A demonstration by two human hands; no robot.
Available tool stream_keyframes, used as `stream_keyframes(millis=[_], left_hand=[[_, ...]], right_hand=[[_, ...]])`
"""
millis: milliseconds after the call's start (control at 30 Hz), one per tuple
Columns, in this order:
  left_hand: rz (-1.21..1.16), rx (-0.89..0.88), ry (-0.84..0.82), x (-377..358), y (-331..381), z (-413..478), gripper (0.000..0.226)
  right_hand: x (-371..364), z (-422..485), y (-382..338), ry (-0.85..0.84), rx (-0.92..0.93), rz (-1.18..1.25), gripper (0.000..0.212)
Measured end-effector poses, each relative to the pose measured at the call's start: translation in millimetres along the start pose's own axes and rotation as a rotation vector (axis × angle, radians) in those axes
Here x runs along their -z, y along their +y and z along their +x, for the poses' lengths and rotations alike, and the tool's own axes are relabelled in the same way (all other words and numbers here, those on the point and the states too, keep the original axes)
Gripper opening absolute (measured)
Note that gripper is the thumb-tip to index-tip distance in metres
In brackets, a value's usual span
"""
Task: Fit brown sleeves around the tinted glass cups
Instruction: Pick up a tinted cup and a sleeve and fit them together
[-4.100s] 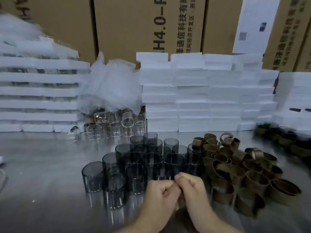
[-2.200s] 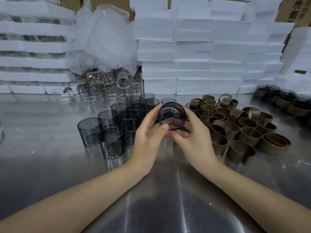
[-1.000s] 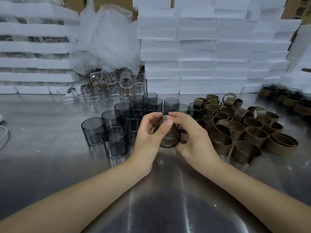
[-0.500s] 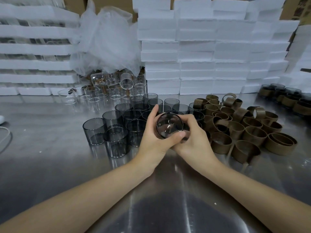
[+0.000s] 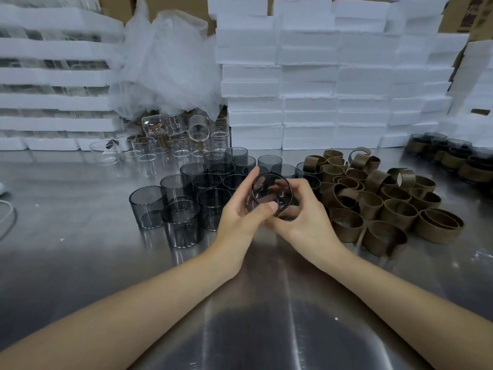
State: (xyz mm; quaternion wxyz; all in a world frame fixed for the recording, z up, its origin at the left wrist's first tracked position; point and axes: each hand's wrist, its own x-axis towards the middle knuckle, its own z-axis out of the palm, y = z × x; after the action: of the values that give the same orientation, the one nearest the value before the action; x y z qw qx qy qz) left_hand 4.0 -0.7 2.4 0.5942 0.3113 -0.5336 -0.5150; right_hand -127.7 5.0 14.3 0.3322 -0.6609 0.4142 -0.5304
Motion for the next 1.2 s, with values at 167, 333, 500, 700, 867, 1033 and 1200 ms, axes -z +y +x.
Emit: stream_keyframes(millis=[167,333,500,700,867,1033,1200], left_hand=[[0.001,0.027,0.005,4,1,2,0.048],[0.026,-0.010,0.036,1,6,0,0.037],[0.090,-0.109,-0.031,3,6,-3,0.055],[0.201,-0.313,-0.167,4,4,-7,0.080],[0.204,-0.360,-0.136,3,1,-3,0.080],[0.277,-0.382,-0.100,2,2,-2,0.063],[0.349,-0.338,-0.022,-1,6,-4,0.039]], right_hand=[[0,2,3,-0.010,0.038,0.027,0.060],[0,1,7,-0.059,0.130,-0.055,0.068],[3,0,5,-0.049,0.029,0.092,0.068],[-3,-1,-4,-0.267,-0.232,0.610,0.052],[-10,-7,-7,-0.447,-0.497,1.006,0.054],[-7,-4,-5,-0.444,-0.619,1.075,0.055],[-8,-4,-4,-0.366,-0.717,1.020,0.054]])
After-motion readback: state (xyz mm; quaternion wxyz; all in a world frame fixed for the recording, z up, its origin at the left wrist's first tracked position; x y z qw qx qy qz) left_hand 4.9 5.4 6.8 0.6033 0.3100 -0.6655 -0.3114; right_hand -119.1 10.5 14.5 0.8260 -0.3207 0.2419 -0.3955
